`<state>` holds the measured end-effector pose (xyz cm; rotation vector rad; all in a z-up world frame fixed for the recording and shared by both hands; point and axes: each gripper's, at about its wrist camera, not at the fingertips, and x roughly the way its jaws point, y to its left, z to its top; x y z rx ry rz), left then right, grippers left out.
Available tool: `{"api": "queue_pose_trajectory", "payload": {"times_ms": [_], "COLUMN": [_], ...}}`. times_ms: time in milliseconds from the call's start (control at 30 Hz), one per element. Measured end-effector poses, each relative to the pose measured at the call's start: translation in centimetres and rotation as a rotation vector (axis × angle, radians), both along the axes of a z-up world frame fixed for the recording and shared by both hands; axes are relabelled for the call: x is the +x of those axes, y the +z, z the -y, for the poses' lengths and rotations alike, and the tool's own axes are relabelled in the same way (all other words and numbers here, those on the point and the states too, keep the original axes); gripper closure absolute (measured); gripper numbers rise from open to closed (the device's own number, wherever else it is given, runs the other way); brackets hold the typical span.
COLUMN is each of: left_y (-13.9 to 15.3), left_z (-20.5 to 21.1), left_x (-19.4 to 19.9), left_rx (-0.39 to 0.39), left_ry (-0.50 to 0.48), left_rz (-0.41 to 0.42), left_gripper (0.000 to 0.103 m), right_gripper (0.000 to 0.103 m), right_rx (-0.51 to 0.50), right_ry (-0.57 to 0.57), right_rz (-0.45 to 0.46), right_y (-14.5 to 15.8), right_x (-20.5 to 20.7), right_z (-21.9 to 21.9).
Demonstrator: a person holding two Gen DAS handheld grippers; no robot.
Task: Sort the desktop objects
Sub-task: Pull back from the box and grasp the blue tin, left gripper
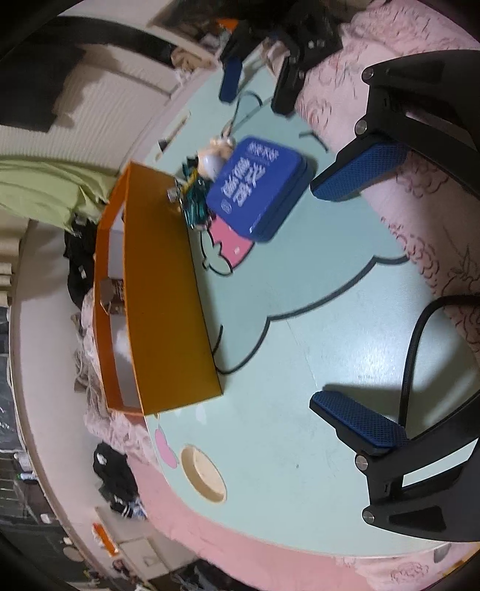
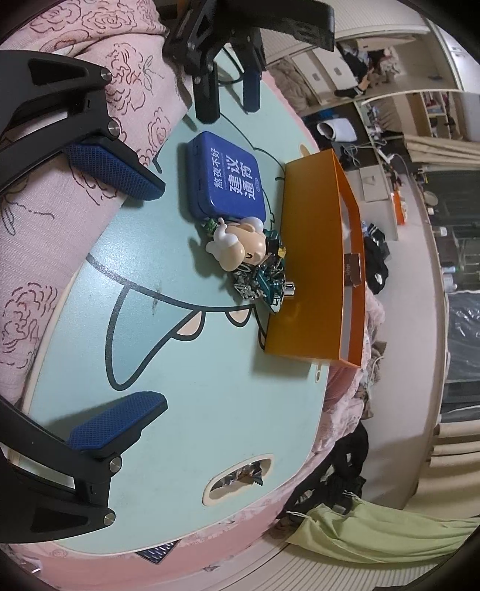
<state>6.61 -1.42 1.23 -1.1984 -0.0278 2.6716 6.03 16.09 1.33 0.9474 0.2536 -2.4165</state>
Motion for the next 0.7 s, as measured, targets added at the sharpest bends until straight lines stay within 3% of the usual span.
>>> {"api": "queue_pose_trajectory", "payload": {"times_ms": [233, 500, 533, 600, 700], "left_y": [2.4, 2.9, 2.7, 2.3, 1.7], "left_z": [-1.7, -6.7, -7.0, -7.4, -7.4], "left_x": [-0.8, -4.5, -5.0, -5.5, -5.6], "left_rx": [0.083, -0.004, -0.012, -0.022, 0.021], "left_ry": [-0.107, -0.251, -0.262, -0.282, -0.324], "left_rz": [-0.056, -0.035, -0.027, -0.002, 0.024], "left_gripper": [0.000, 0.001, 0.004, 0.023, 0.033], "right_gripper": [0.000, 0.000, 0.000, 0.000, 0.000], "right_rx": [-0.001, -0.002, -0.002, -0.002, -0.002], "right_ry": [0.001, 0.001, 0.001, 0.001, 0.001], "right_rz": [0.000, -0.001, -0.001, 0.000, -0.001], "right_y": [0.0, 0.0, 0.0, 0.0, 0.0], "right_x": [0.0, 0.0, 0.0, 0.0, 0.1], "right_z": [0.0, 0.0, 0.0, 0.0, 0.0]}}
